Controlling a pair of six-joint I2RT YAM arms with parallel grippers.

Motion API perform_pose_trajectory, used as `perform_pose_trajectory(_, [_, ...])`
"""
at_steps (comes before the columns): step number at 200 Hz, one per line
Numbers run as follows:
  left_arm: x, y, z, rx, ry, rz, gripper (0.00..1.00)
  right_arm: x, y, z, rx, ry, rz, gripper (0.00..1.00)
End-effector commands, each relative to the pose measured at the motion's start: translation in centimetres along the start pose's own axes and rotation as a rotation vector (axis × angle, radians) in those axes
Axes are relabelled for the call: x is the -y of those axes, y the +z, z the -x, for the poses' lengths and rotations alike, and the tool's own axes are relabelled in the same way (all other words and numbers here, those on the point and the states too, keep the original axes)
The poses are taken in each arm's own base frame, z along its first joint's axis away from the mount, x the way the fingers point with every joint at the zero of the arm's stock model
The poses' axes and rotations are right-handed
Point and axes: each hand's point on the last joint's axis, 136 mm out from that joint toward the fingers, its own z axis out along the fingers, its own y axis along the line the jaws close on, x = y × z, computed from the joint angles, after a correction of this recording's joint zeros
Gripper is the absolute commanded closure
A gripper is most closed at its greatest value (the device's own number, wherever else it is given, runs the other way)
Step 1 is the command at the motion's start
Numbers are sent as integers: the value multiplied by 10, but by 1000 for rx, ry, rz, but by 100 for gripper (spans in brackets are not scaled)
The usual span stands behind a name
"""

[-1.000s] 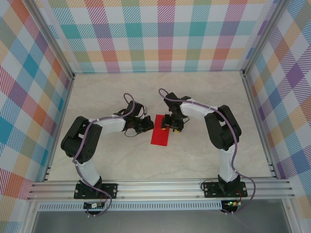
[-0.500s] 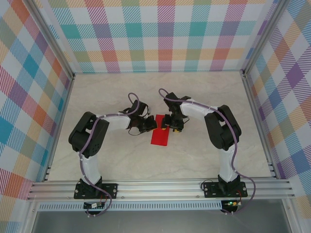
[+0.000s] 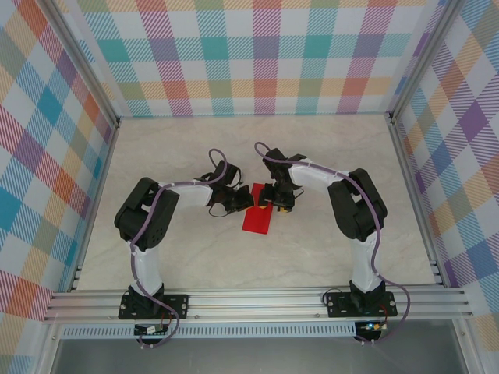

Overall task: Fold a paper plane with a square sheet of paper (pick it up from the middle)
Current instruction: Hold the square sheet of paper at the center of the table.

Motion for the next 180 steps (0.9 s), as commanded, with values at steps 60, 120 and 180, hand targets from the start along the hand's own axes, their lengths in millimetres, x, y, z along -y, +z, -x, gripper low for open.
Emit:
perform_pose_trajectory(60, [-24, 7, -21, -50, -11, 110, 100, 8, -14, 2, 62, 19, 28, 37])
perform_pose_trajectory(120, [-28, 8, -25, -63, -10, 115, 100, -15, -56, 3, 150, 51, 330, 53])
perform_pose_trajectory(180, [-29, 9, -26, -67, -8, 120, 100, -40, -50, -8, 93, 49, 533, 83])
